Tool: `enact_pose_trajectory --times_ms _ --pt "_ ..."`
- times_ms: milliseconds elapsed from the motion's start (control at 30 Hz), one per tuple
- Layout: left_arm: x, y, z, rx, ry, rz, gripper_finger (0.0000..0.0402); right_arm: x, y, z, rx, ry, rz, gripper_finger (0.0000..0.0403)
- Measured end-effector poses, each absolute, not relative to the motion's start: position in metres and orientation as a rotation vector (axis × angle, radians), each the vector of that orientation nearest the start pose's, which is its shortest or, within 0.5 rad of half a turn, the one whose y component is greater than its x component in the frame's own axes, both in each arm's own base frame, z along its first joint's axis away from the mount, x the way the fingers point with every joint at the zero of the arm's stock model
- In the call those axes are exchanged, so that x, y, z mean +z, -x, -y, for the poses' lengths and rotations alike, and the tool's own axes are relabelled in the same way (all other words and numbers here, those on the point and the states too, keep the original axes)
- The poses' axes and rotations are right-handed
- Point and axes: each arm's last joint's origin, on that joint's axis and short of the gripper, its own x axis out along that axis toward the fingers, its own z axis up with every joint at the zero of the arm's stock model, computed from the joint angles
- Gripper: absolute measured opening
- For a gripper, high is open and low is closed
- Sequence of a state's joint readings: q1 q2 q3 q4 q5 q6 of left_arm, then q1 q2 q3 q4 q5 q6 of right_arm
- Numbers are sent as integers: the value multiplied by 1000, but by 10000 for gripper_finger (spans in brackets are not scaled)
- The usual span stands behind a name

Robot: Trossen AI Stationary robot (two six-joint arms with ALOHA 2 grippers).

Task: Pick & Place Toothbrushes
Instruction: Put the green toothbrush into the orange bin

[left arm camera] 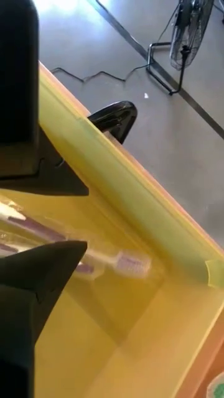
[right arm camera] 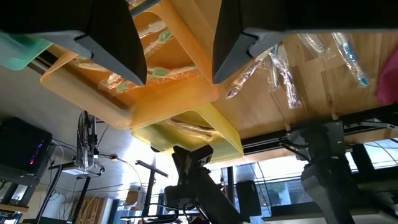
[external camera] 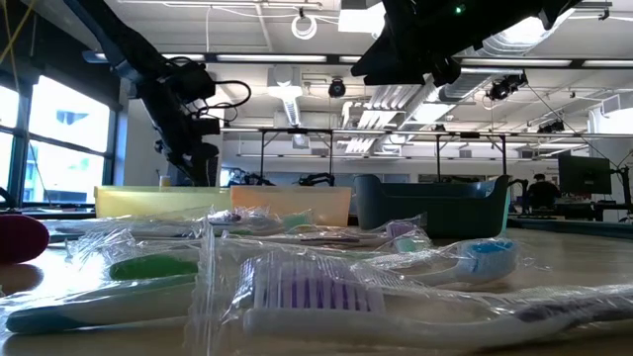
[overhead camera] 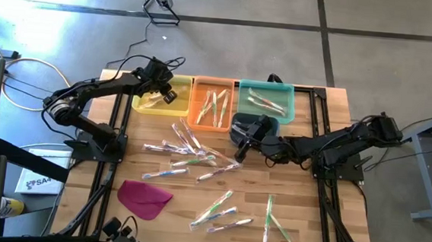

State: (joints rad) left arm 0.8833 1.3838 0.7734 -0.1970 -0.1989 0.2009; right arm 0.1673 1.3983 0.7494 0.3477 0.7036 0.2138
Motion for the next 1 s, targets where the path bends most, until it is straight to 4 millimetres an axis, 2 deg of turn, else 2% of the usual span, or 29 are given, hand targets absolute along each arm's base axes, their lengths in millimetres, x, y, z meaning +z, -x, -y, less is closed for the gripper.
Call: enact_pose_trajectory --times_ms 167,500,600,867,1000 --pt "204 -170 -215 951 154 -842 130 237 -291 -30 -559 -79 -218 176" --pt "204 -174 -213 813 224 -779 128 237 -291 -30 -559 -79 -218 176" --pt "204 -175 -213 788 232 -770 108 237 -291 -30 -558 -79 -218 176" --pt "205 -177 -212 727 246 -737 17 237 -291 -30 -558 -79 -218 176" --pt "207 -180 -212 659 298 -675 6 237 -291 -30 -558 -73 -220 176"
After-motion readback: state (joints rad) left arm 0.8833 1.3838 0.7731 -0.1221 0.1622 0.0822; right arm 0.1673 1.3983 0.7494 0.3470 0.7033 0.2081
